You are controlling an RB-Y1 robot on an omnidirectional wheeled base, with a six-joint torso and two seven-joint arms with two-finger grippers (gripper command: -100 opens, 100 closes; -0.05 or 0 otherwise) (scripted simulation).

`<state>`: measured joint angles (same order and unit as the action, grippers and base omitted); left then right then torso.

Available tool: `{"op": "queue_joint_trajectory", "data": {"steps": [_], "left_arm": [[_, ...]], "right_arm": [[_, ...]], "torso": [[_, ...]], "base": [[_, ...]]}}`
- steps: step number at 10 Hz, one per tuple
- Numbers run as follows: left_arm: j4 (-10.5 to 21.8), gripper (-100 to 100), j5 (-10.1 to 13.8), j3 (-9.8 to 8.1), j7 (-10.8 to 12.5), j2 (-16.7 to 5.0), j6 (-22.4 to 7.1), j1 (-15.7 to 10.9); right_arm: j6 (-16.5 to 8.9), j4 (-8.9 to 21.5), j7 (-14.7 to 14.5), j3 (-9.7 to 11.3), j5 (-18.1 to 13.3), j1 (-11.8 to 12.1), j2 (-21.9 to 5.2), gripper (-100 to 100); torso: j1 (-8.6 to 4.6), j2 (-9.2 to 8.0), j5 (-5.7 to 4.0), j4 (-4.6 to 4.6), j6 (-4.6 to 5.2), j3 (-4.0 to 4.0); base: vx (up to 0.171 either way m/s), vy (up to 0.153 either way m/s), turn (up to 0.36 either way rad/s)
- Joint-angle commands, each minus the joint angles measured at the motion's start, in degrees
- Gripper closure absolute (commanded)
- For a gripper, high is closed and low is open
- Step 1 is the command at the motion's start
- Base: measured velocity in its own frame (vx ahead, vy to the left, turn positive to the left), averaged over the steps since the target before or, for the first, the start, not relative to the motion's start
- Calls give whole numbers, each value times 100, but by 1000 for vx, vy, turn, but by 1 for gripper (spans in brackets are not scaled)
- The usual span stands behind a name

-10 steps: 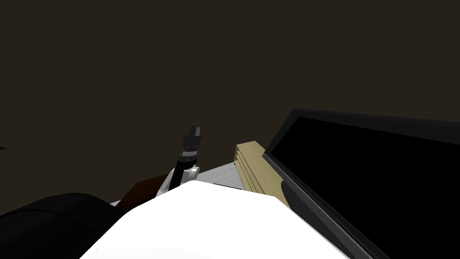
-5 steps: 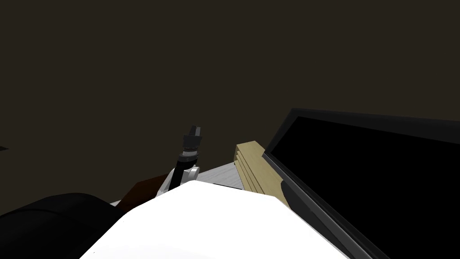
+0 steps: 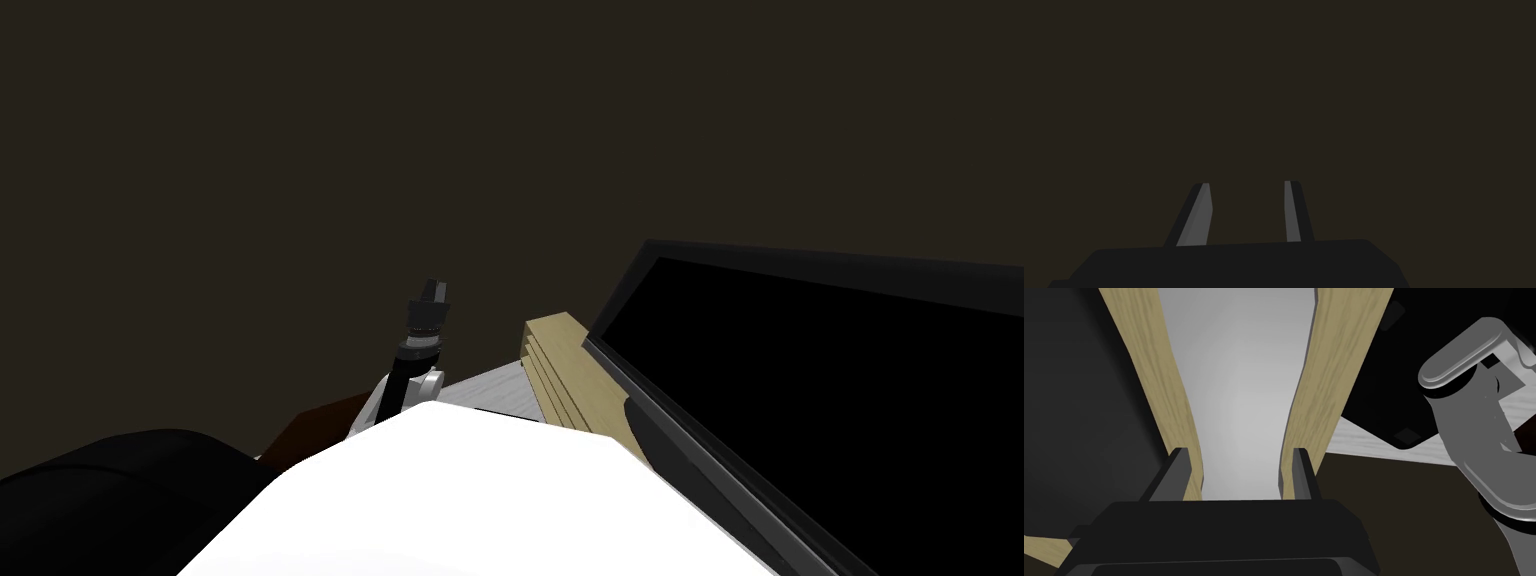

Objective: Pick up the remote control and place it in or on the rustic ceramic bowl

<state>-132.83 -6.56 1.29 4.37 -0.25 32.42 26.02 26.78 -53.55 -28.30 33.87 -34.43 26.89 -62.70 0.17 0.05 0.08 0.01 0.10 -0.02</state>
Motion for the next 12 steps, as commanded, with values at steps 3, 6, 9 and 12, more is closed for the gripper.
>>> {"op": "queue_joint_trajectory", "data": {"steps": [3,6,9,12], "left_arm": [[0,0,0,0,0,0,0,0],[0,0,0,1,0,1,0,0],[0,0,0,0,0,0,0,0],[0,0,0,0,0,0,0,1]], "right_arm": [[11,-25,19,-110,15,27,-270,100],[-37,-131,74,-246,1,127,-699,100],[-120,-299,155,-316,-48,285,-1085,100],[-206,-501,247,-332,-113,479,-1434,100]], "torso": [[-14,0,-4,1,-2,0],[55,-23,20,7,8,15],[35,-13,22,8,7,11],[15,7,14,1,10,-2]], "base": [[-10,34,-41],[-35,162,-156],[6,88,-173],[48,40,-186]]}}
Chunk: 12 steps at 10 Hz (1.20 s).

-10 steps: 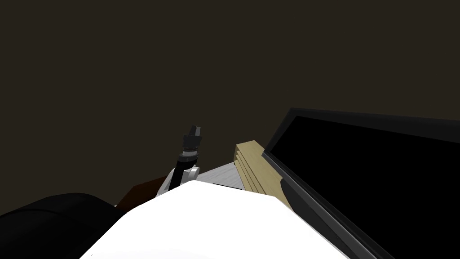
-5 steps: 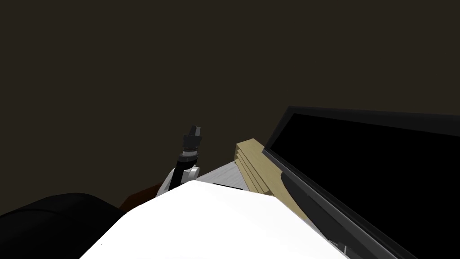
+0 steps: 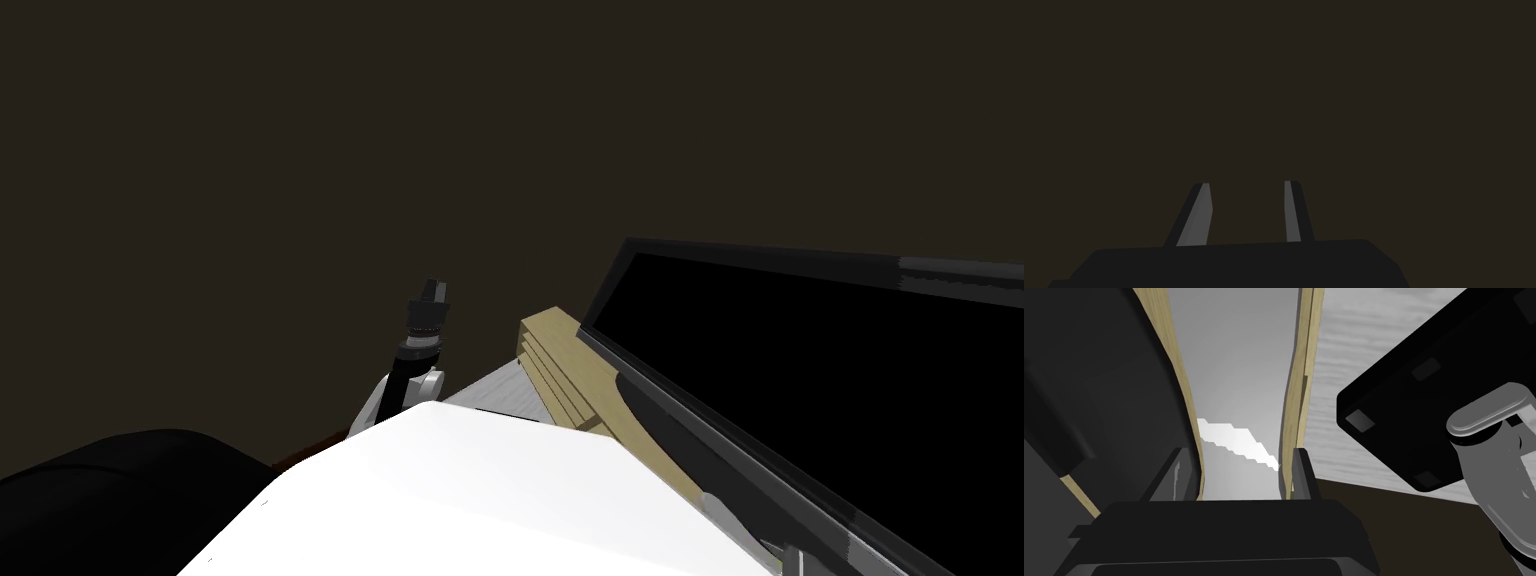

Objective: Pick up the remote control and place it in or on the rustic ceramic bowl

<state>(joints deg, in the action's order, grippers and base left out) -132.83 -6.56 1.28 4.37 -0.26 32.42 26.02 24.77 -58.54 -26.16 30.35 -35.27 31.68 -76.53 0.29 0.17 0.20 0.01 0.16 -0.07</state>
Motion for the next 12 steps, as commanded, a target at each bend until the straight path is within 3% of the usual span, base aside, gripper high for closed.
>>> {"op": "queue_joint_trajectory", "data": {"steps": [1,7,9,12], "left_arm": [[0,0,0,0,0,0,0,0],[0,0,0,0,0,0,0,0],[0,0,0,0,0,-1,0,0],[0,0,0,-1,0,-2,-1,-2]], "right_arm": [[-30,-72,64,22,-52,70,-160,100],[-80,-495,303,54,-137,583,-873,100],[42,-542,383,55,-72,743,-1095,100],[450,-431,390,121,130,832,-1256,100]], "torso": [[0,0,0,0,0,0],[-15,17,-6,-9,-10,-13],[-22,10,-6,-8,-1,-10],[-92,-29,-19,-1,-6,12]], "base": [[58,28,-176],[70,6,-180],[35,-28,-135],[-75,-171,35]]}}
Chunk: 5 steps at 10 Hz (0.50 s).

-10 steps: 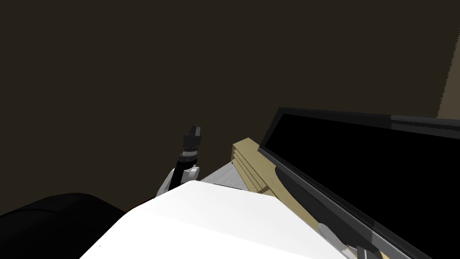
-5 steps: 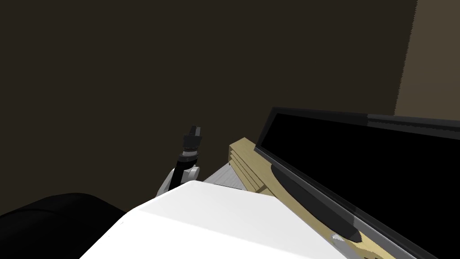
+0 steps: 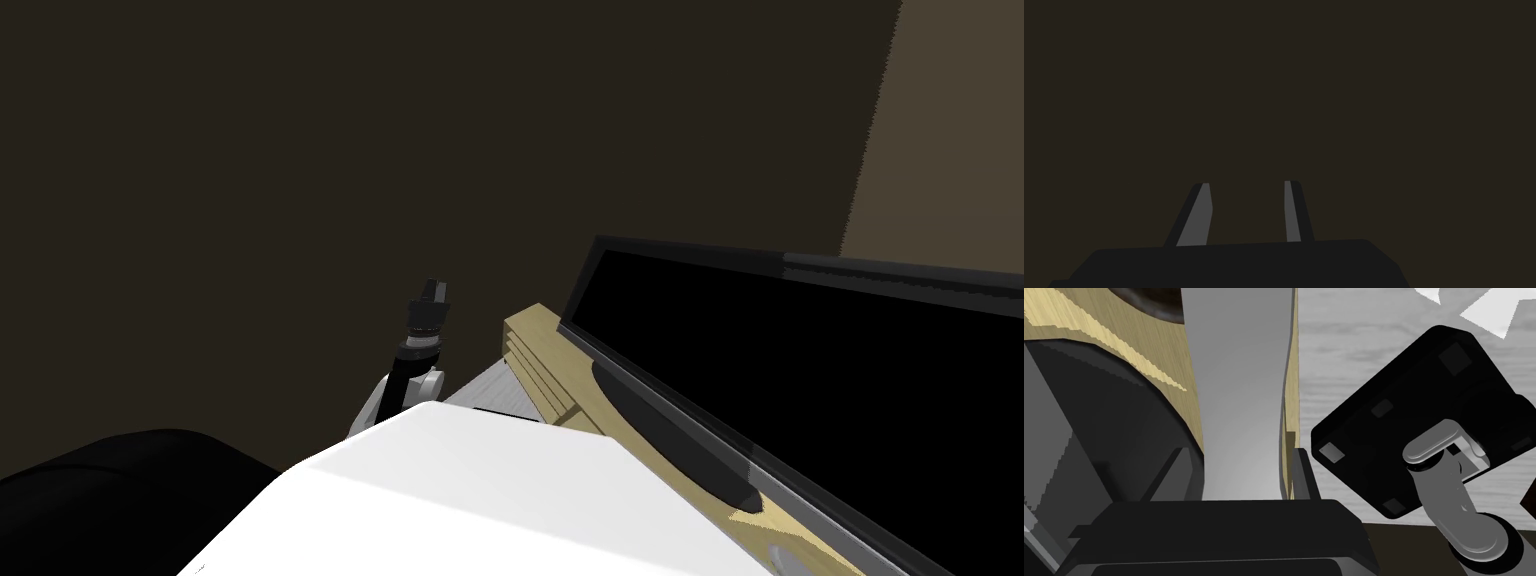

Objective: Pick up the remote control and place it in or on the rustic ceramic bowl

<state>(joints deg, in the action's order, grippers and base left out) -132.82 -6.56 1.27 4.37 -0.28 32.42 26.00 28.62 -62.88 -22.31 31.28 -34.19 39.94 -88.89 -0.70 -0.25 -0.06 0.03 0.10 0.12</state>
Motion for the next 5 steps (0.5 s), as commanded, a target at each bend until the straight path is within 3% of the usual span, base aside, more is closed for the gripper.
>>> {"op": "queue_joint_trajectory", "data": {"steps": [1,3,5], "left_arm": [[0,0,0,0,0,0,0,0],[0,0,0,0,0,0,0,0],[0,0,0,0,0,0,0,0]], "right_arm": [[251,63,-27,79,100,5,-45,100],[451,123,-74,144,175,-6,-61,100],[650,179,-129,215,242,-22,-71,100]], "torso": [[0,0,0,0,0,0],[-19,3,-5,-2,-5,-2],[11,8,-1,-3,-10,-5]], "base": [[-106,-215,80],[-102,-211,77],[-91,-135,62]]}}
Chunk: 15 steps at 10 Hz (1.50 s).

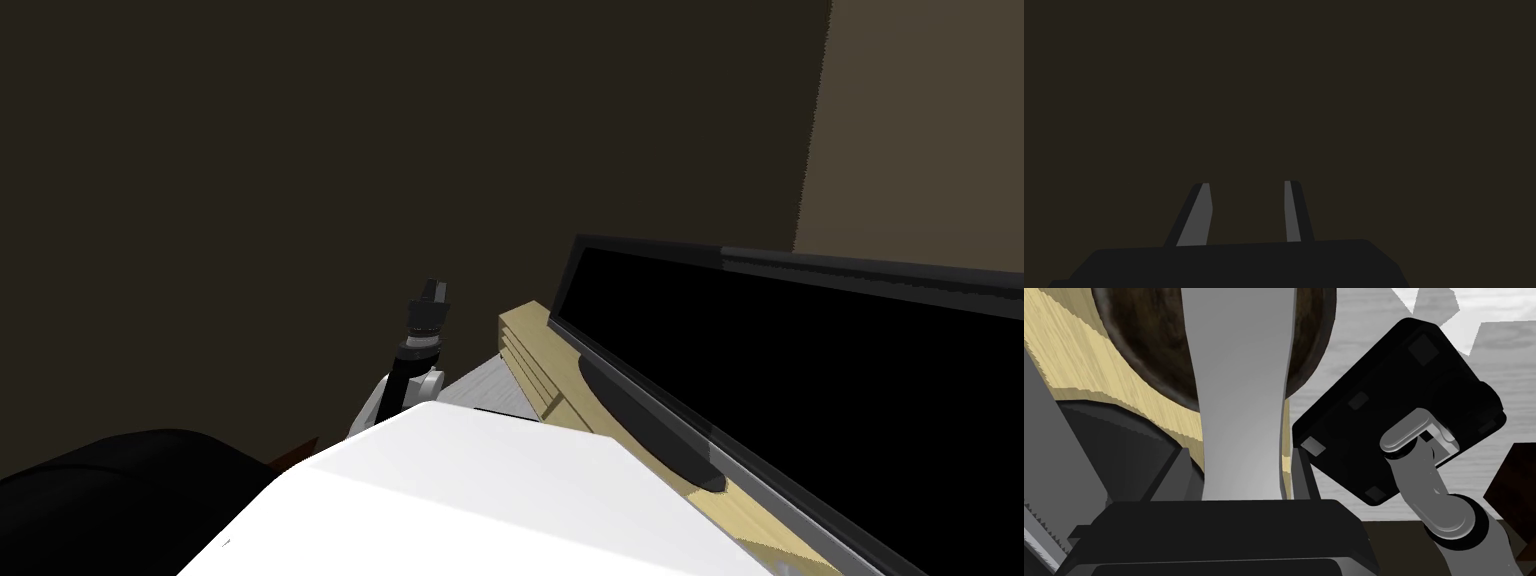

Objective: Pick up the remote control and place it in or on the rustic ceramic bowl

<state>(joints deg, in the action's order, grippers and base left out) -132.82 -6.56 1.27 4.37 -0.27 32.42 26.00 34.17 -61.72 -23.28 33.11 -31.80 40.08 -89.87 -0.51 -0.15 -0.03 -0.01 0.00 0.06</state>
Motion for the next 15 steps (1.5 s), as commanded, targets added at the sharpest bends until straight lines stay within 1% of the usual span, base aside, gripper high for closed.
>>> {"op": "queue_joint_trajectory", "data": {"steps": [1,4,5,6,7,10,11,12,15], "left_arm": [[0,0,0,0,0,0,0,0],[0,0,0,0,0,0,0,0],[0,0,0,0,0,0,0,0],[0,0,0,0,0,0,0,1],[0,0,0,1,0,1,0,1],[0,0,0,1,0,1,0,1],[0,0,0,1,0,1,0,1],[0,0,0,1,0,1,0,1],[0,0,0,1,0,1,0,1]], "right_arm": [[188,89,-60,66,33,-45,23,100],[525,181,-166,182,139,-85,-2,100],[450,165,-158,144,137,-50,5,100],[472,166,-167,152,138,-45,-1,-100],[470,167,-167,152,137,-45,0,-100],[470,167,-167,153,137,-44,0,-100],[470,167,-167,153,137,-44,0,0],[570,119,-147,110,198,-34,-181,-100],[719,46,-117,46,289,-17,-453,-100]], "torso": [[0,0,0,0,0,0],[-6,-9,3,2,-3,5],[-7,-5,2,2,-5,4],[23,14,5,1,-4,-5],[48,28,12,-2,-5,-14],[63,38,17,-5,-6,-20],[64,39,17,-6,-6,-21],[64,39,17,-6,-6,-21],[71,32,20,-4,-6,-17]], "base": [[-113,-144,72],[-110,-159,83],[-44,-75,21],[-9,-15,-3],[-4,-7,0],[0,0,0],[0,0,0],[-11,10,-74],[-20,13,-65]]}}
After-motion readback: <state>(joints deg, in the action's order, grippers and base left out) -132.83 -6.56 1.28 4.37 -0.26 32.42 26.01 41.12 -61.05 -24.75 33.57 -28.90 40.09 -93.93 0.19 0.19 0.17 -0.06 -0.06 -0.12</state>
